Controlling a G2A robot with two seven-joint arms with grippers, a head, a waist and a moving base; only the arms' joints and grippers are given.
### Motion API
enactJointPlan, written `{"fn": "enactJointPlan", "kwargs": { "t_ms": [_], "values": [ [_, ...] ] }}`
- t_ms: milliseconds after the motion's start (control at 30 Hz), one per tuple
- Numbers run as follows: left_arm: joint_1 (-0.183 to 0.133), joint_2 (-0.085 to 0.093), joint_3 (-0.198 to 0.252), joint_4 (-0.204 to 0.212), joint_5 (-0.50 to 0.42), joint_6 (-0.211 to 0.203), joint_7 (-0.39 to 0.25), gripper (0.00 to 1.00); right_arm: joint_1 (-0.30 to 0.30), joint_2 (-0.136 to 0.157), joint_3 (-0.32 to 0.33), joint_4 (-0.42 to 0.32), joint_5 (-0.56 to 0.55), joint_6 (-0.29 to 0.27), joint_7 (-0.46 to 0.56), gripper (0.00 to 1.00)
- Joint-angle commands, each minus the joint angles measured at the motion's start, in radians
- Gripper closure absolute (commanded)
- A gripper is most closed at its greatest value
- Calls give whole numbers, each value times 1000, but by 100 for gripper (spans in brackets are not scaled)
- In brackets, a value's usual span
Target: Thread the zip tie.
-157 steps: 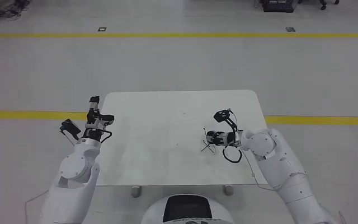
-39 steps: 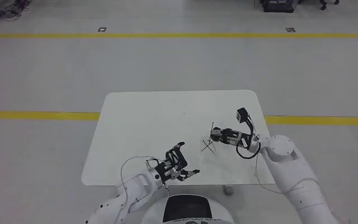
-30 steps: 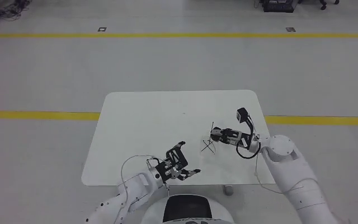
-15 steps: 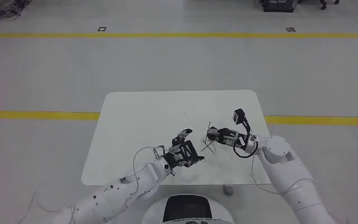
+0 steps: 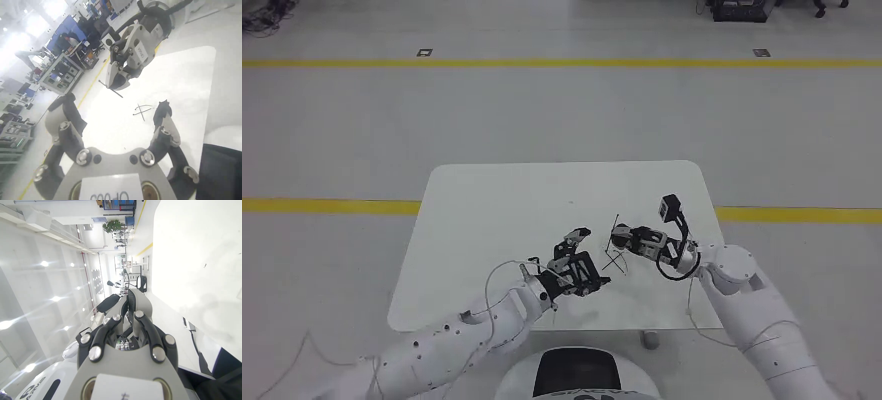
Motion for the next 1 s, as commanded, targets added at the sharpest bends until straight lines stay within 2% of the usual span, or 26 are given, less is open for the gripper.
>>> {"fn": "enactJointPlan", "kwargs": {
  "t_ms": [0, 33, 67, 400, 500, 633, 967],
  "values": [
    [-84, 9, 101, 11, 0, 64, -15, 0, 0, -1, -8, -4, 1, 5, -2, 100],
    [-129, 14, 152, 14, 0, 89, -15, 0, 2, -1, -12, -5, -2, 13, 1, 100],
    [-158, 16, 186, 18, 0, 114, -15, 0, 4, -1, -14, -7, -5, 18, 4, 100],
    [-162, 16, 187, 22, 0, 107, -9, 0, 1, -2, -15, -11, -3, 18, -12, 100],
    [-216, 14, 222, 48, 0, 129, -20, 0, -7, -4, -20, -24, 17, 15, -37, 100],
    [-250, 13, 222, 66, 0, 130, -23, 0, -11, -8, -25, -29, 48, 22, -68, 100],
    [-253, 12, 222, 68, 0, 124, -8, 0, -14, -10, -26, -35, 54, 23, -91, 100]
  ]
}}
